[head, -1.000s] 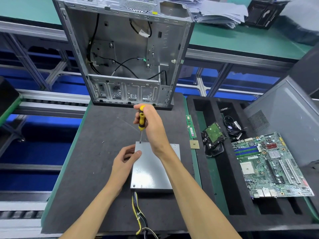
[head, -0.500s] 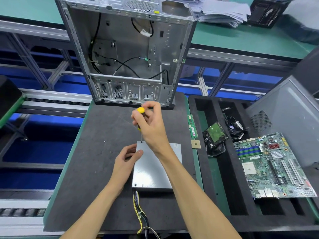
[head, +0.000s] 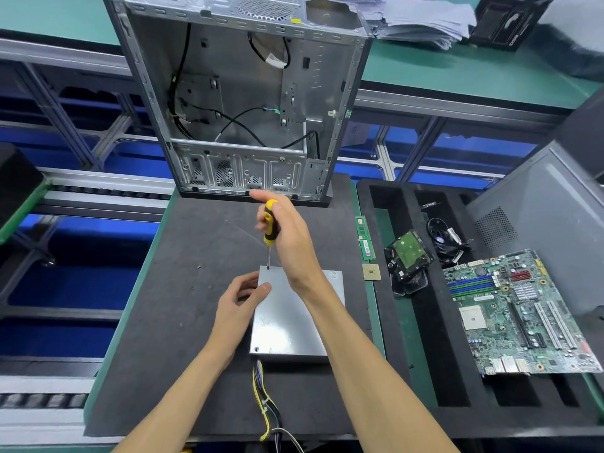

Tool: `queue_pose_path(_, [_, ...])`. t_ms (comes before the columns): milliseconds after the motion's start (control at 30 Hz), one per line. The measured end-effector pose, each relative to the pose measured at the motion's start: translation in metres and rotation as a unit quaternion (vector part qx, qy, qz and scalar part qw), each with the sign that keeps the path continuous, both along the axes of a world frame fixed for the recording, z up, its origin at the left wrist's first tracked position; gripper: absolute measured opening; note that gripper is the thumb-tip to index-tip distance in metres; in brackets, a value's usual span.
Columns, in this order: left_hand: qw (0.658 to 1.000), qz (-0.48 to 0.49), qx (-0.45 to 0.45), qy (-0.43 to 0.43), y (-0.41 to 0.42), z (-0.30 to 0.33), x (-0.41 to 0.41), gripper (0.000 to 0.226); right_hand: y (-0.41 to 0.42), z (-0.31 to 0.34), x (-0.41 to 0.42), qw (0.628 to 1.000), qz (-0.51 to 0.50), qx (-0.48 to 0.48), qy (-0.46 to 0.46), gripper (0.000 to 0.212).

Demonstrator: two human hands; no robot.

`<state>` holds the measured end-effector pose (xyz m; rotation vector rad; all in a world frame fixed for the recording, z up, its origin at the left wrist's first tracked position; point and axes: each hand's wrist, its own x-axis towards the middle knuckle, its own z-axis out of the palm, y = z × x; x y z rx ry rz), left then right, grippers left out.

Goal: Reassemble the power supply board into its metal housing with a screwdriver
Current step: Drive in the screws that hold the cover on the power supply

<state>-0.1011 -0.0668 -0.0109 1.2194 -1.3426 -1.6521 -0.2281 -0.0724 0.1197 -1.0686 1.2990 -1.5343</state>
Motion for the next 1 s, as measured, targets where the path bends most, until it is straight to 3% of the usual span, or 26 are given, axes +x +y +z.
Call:
queue_pose_path(100, [1.000,-0.001,-0.003,0.001,0.0007,0.0006,-0.0007,0.037,-0.0007,0.0010,-0.0002,1.000,0.009,0.002,0.007,0.009])
queue_pose_path(200, [1.000,-0.002,-0.007,-0.006,0.0006,0.0004,-0.0006,0.025,-0.0008,0.0015,0.0008,1.000,0.002,0.009,0.023,0.014])
queue_pose_path(267, [1.000,-0.002,-0.003,-0.004,0.0007,0.0007,-0.0004,0.026,0.0003,0.0008,-0.0006,1.000,-0.001,0.011,0.018,0.004])
queue_pose_path(400, [1.000,0.002,-0.004,-0.002,0.0011,0.0017,0.0001,0.029,0.0024,-0.0005,-0.0019,1.000,-0.003,0.013,0.005,0.033])
queue_pose_path(567, [1.000,0.000,-0.001,-0.003,0.0014,0.0024,-0.0001,0.033,0.0025,-0.0001,-0.0029,1.000,-0.007,-0.004,-0.001,0.010])
queue_pose_path(667, [1.000,0.003,-0.002,-0.004,0.0016,0.0026,-0.0007,0.036,0.0041,-0.0023,-0.0034,1.000,-0.011,-0.008,-0.005,0.012])
queue_pose_path(800, [1.000,0.008,-0.002,-0.005,0.0015,0.0029,-0.0008,0.042,0.0042,-0.0045,-0.0018,0.999,0.005,-0.003,-0.040,0.039])
queue_pose_path(1000, [1.000,0.005,-0.009,-0.005,0.0016,0.0019,-0.0013,0.020,0.0073,0.0017,-0.0020,1.000,-0.003,-0.028,0.006,0.012])
